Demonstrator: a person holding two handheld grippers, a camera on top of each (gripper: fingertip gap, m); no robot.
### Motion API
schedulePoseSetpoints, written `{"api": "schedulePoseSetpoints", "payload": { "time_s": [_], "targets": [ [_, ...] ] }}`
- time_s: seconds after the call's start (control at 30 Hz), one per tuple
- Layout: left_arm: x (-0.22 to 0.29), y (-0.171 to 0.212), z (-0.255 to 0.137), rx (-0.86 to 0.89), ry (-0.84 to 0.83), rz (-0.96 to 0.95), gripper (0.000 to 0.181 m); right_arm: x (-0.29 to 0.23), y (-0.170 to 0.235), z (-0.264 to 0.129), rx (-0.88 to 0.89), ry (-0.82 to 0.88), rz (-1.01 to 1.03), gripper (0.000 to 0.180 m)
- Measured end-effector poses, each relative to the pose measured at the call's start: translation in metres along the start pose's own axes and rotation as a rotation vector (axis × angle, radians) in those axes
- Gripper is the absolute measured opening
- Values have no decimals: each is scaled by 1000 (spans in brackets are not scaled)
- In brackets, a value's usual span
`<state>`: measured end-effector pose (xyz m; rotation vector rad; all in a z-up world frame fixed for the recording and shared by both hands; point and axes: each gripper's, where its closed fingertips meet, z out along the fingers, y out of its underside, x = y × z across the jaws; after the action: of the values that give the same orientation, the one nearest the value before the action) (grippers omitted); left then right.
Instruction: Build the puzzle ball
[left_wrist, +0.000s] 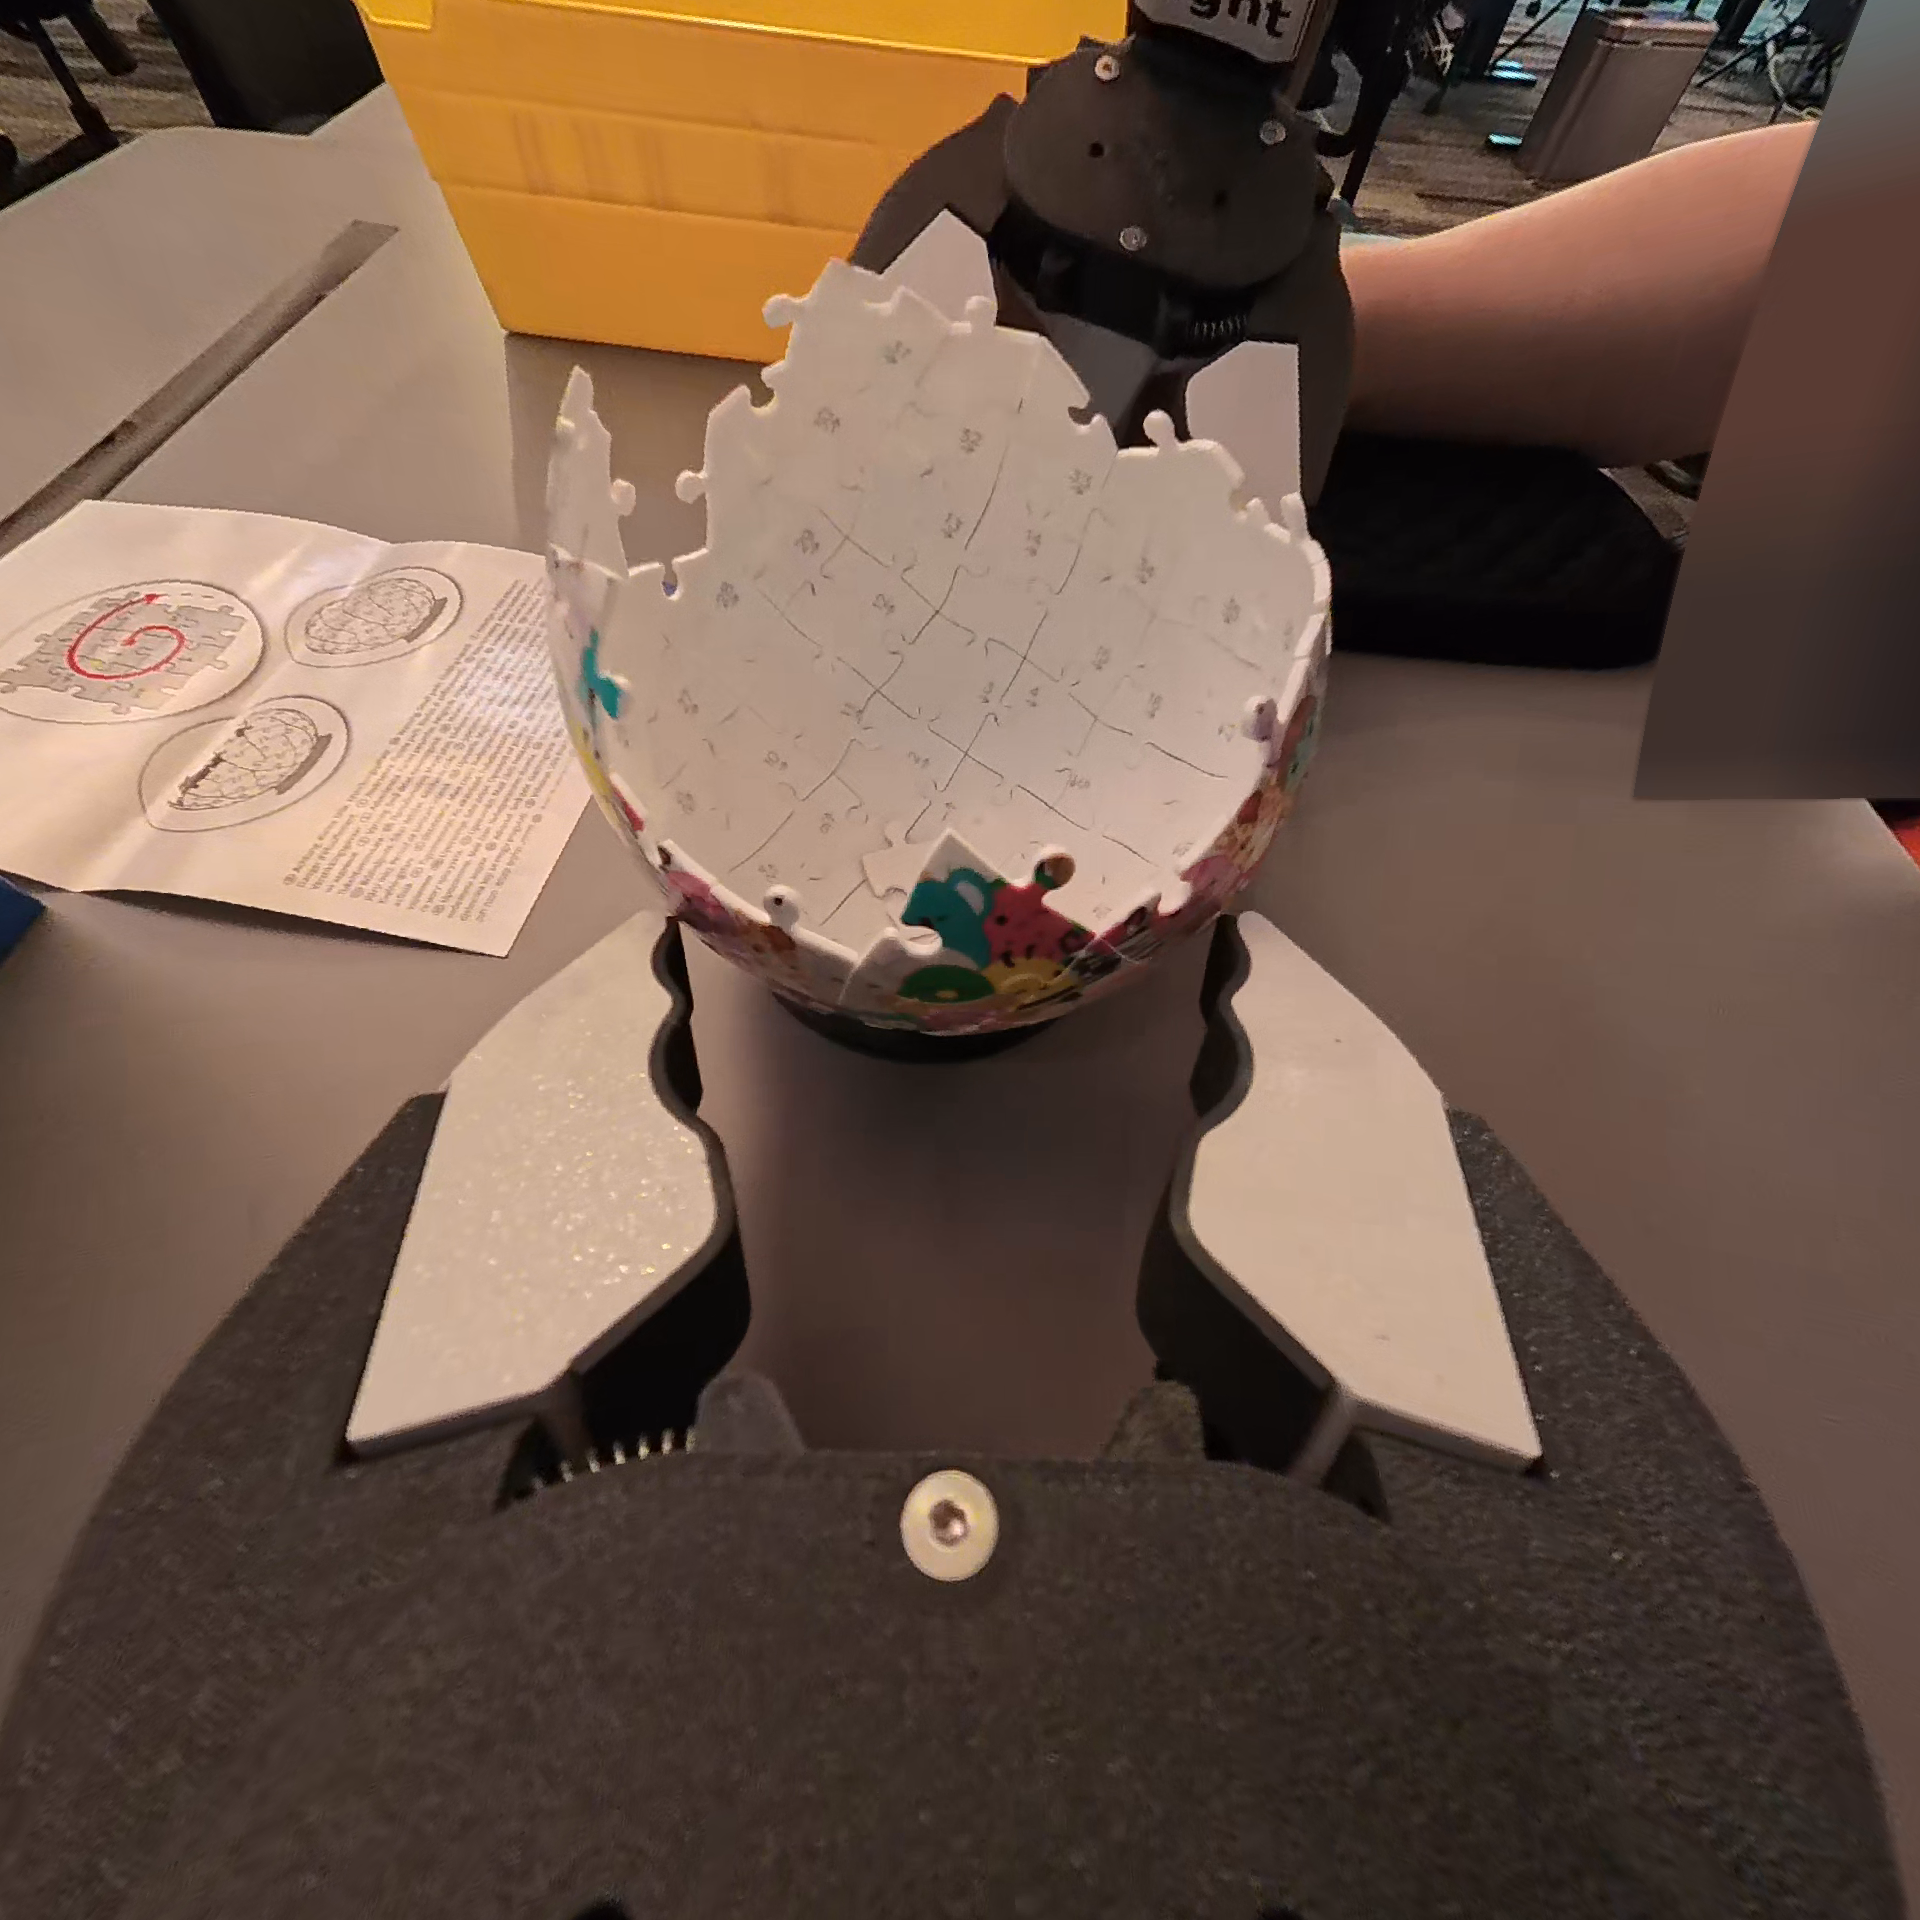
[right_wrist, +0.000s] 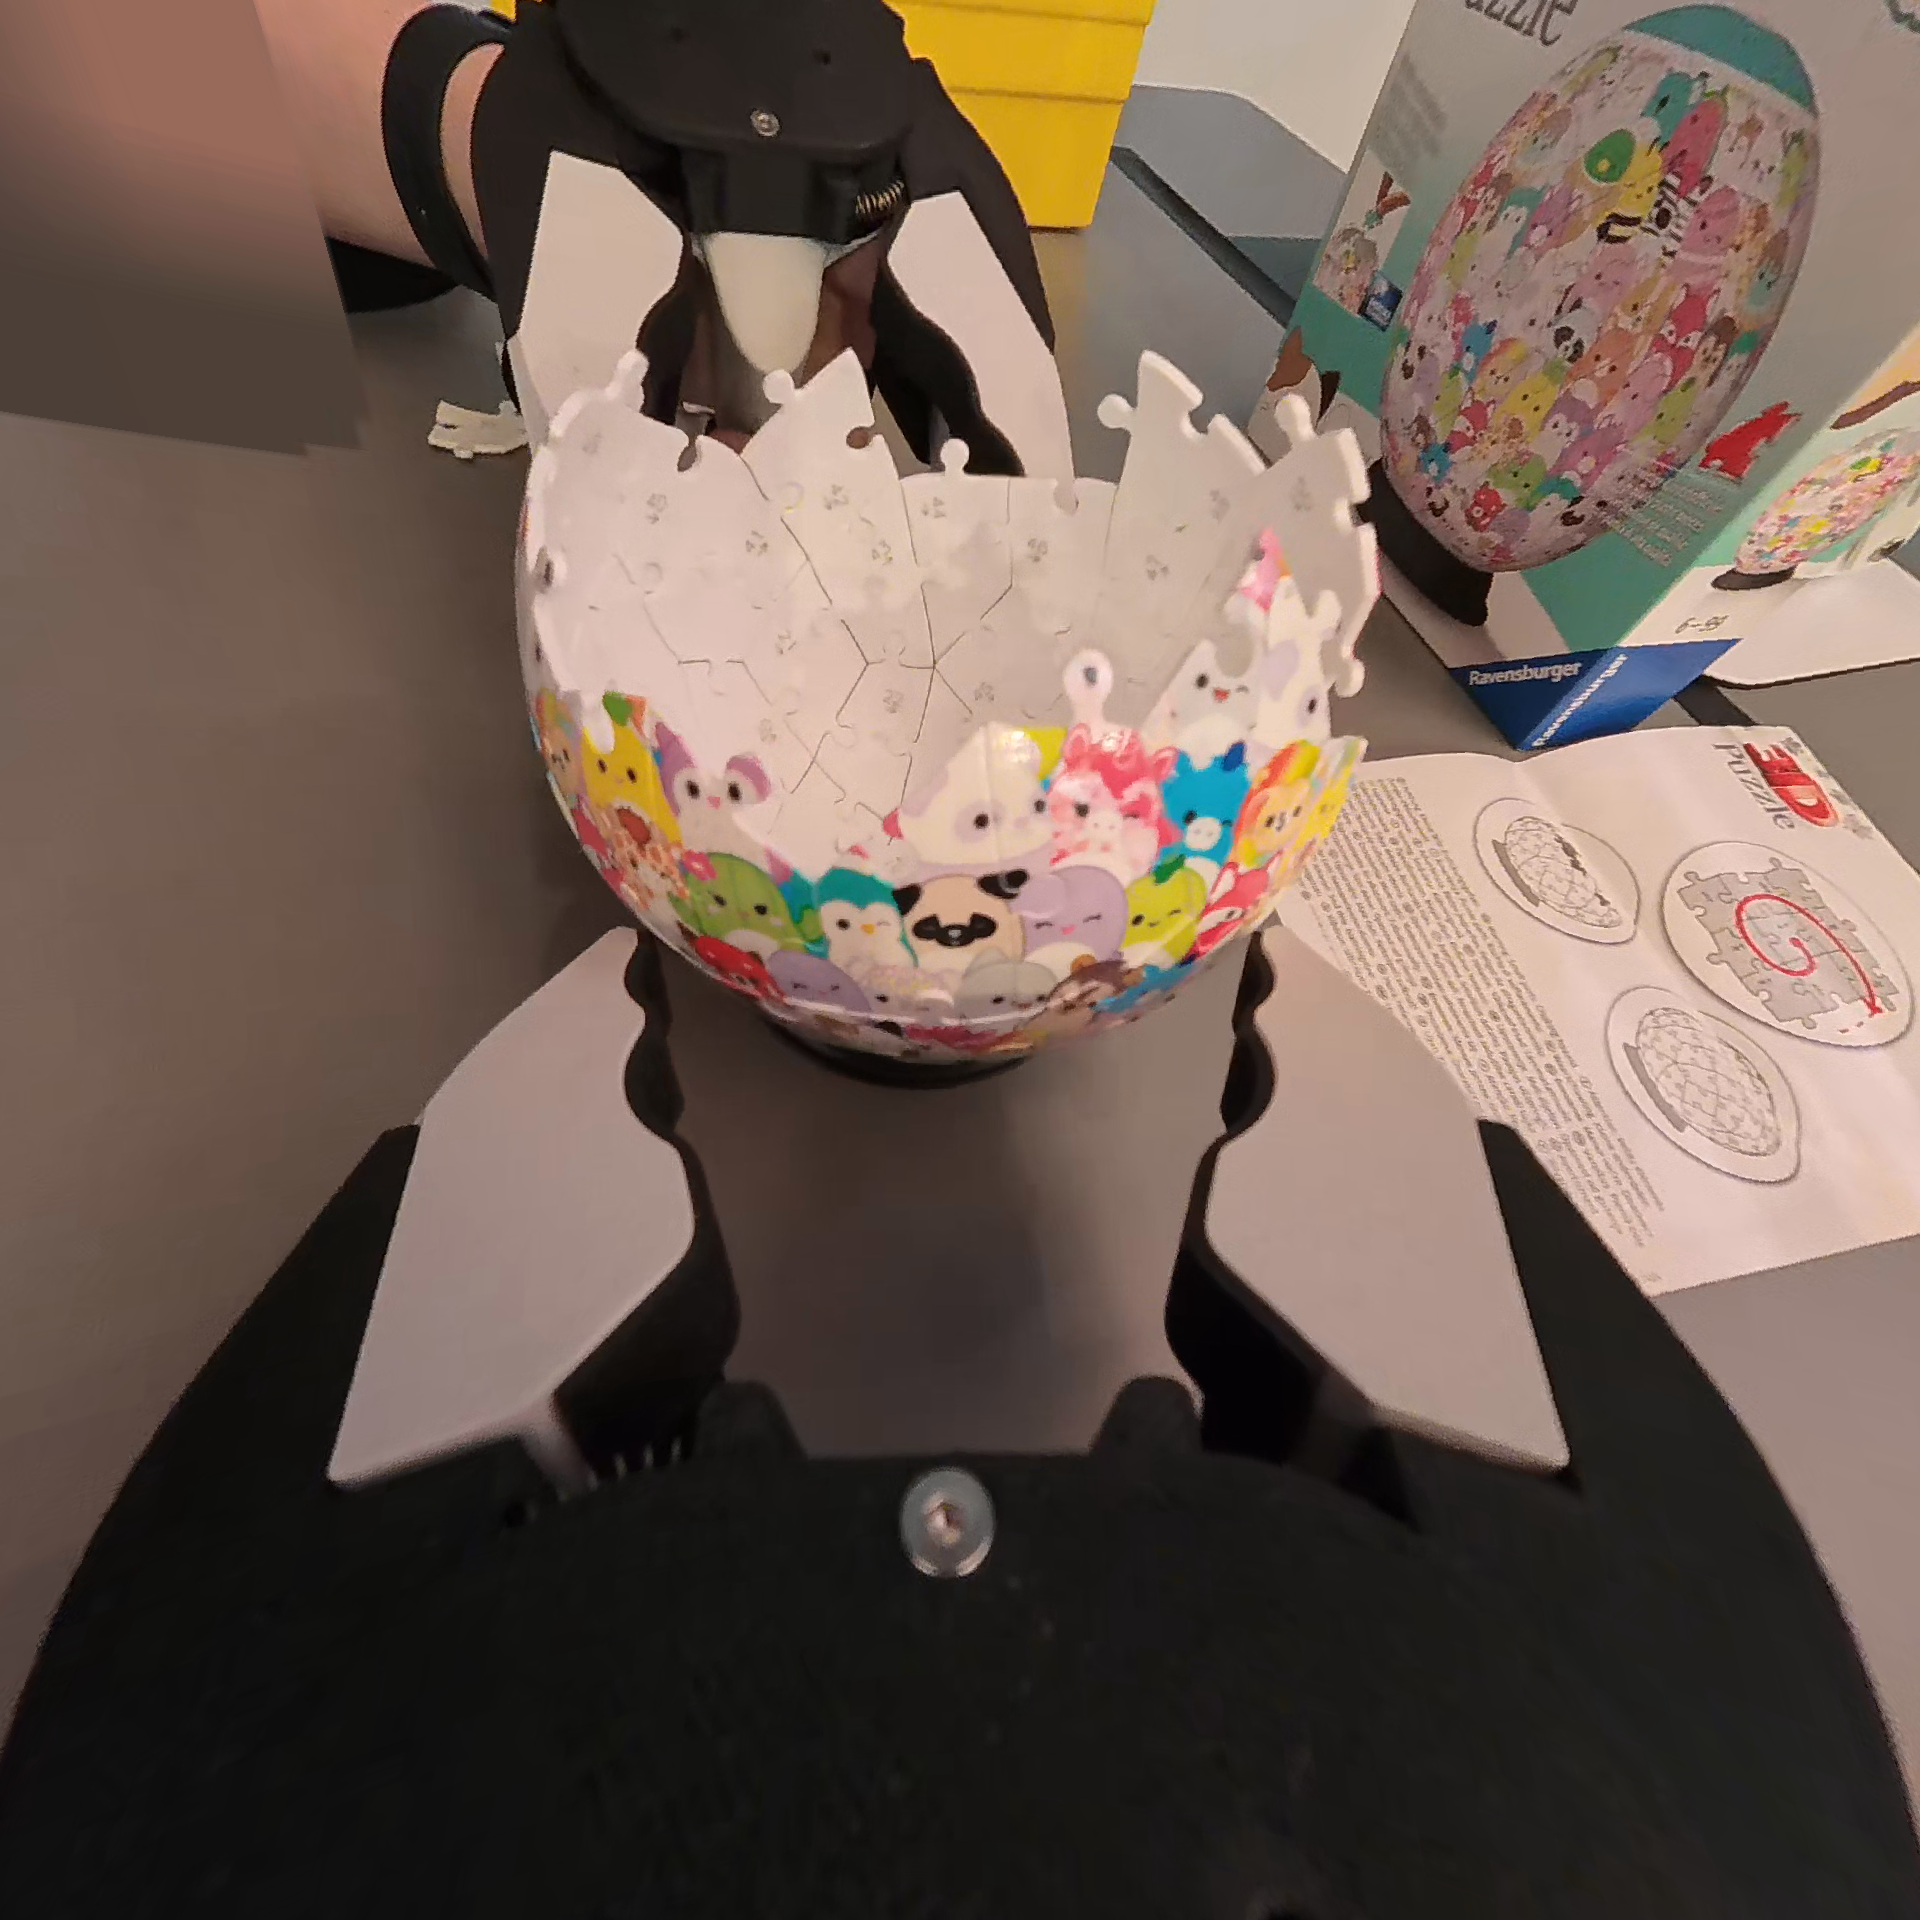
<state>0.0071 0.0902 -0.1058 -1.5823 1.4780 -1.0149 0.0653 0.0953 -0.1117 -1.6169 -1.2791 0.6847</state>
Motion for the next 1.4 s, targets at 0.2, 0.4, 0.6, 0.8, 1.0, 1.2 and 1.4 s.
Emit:
{"api": "schedulePoseSetpoints", "payload": {
  "time_s": [0.2, 0.4, 0.6, 0.8, 1.0, 1.2, 1.4],
  "targets": [
    [2, -4, -2, 26, 29, -64, 94, -2, -6, -1, 27, -32, 77, 105],
    [13, -15, -4, 61, 44, -123, 94, -8, -20, -14, -12, -69, 112, 105],
    [36, -46, -7, 201, 87, -298, 94, -17, -49, -43, -170, -174, 205, 105],
    [54, -75, -10, 400, 127, -444, 94, -25, -73, -69, -388, -243, 296, 105],
    [68, -89, -19, 526, 128, -482, 93, -34, -93, -81, -484, -276, 345, 105],
    [82, -79, -16, 523, 94, -431, 93, -48, -90, -78, -417, -267, 267, 105],
    [74, -59, -12, 381, 47, -307, 93, -45, -75, -64, -192, -232, 186, 105]
  ]
}}
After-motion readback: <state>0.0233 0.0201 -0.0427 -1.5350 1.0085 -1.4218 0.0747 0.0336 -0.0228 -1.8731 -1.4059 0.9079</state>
